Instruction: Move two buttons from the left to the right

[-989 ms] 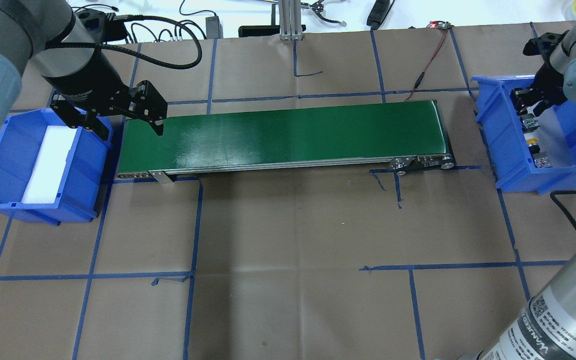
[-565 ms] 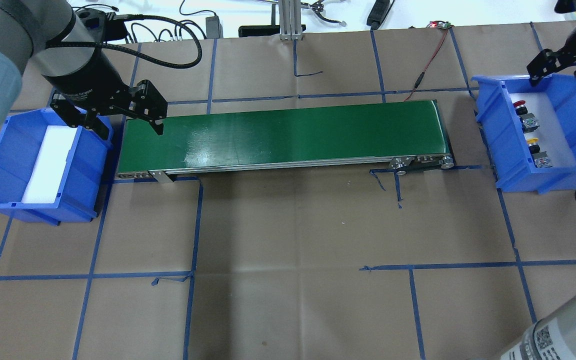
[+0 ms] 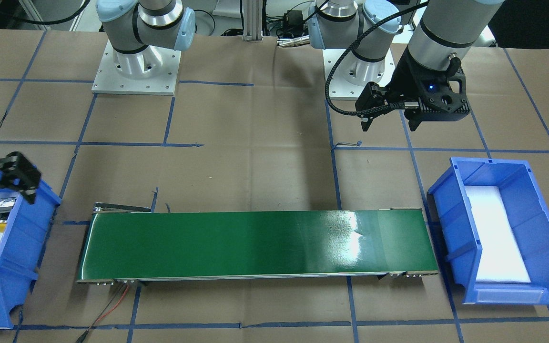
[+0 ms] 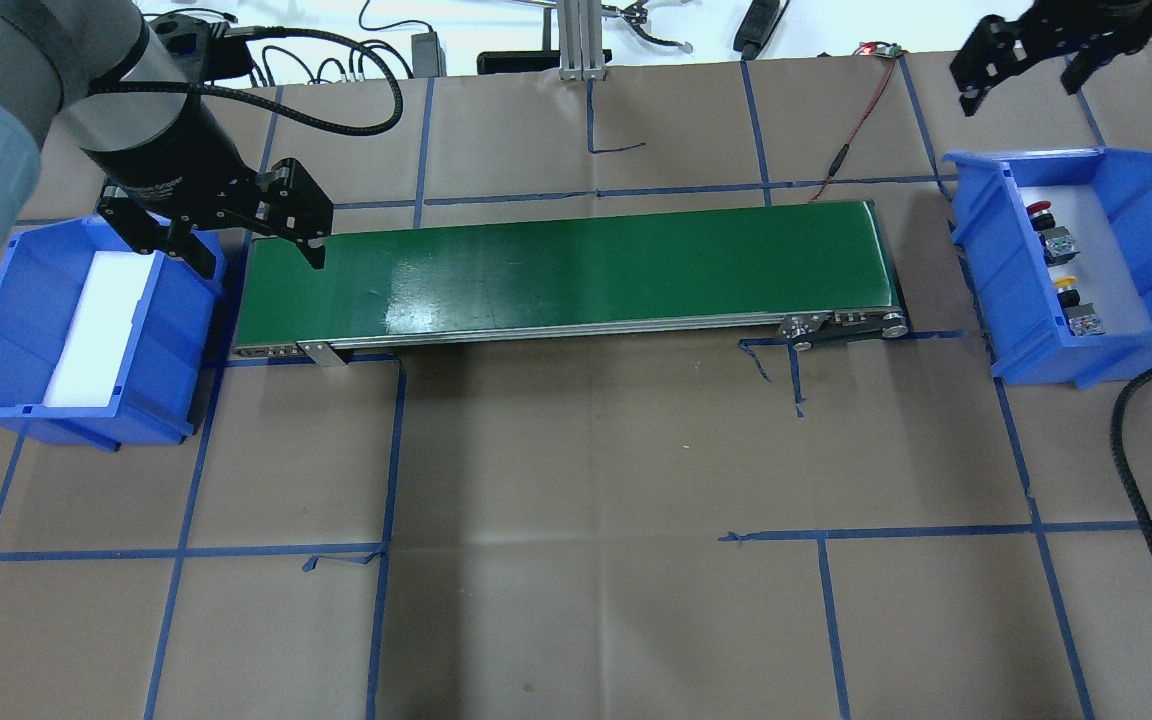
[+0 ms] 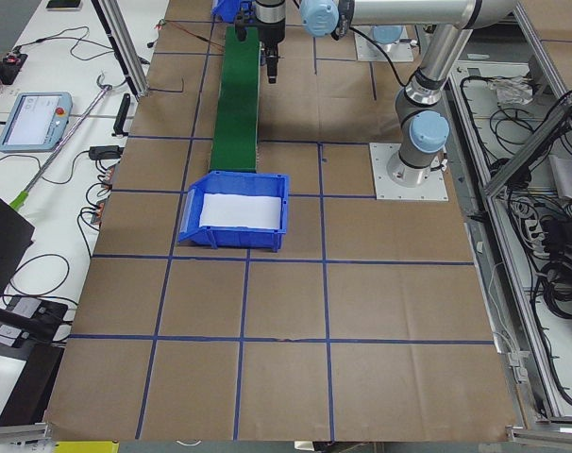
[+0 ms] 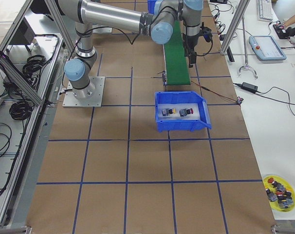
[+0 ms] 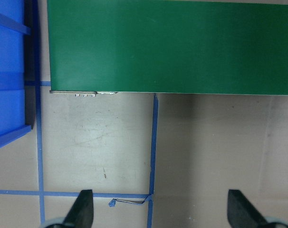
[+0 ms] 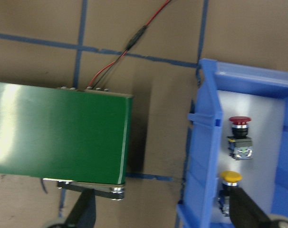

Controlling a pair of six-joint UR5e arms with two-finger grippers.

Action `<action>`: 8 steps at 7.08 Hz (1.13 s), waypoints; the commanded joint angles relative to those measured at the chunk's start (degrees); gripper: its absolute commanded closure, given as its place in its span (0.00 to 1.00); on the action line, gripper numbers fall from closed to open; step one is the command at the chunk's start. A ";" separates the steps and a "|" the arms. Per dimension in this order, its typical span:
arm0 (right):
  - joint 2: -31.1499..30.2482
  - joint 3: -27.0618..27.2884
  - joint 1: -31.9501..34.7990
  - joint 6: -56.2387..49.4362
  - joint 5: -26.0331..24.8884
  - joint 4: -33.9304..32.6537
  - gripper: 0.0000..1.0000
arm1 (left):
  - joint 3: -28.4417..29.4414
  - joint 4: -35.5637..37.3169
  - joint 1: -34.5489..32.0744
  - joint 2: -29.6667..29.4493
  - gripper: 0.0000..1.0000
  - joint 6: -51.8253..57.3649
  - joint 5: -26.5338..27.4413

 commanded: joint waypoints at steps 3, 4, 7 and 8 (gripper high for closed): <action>-8.66 6.92 12.98 15.88 0.36 5.68 0.00 | 0.36 -0.37 0.00 0.16 0.00 -0.58 0.45; -12.88 11.49 12.98 15.89 0.45 4.90 0.00 | 0.36 -0.37 0.00 0.25 0.00 -0.58 0.53; -15.48 14.61 12.98 16.15 1.67 5.16 0.00 | 0.36 -0.37 0.00 0.25 0.00 -0.58 0.54; -15.30 14.61 12.98 16.15 4.12 4.98 0.00 | 0.36 -0.37 0.00 0.25 0.00 -0.58 0.62</action>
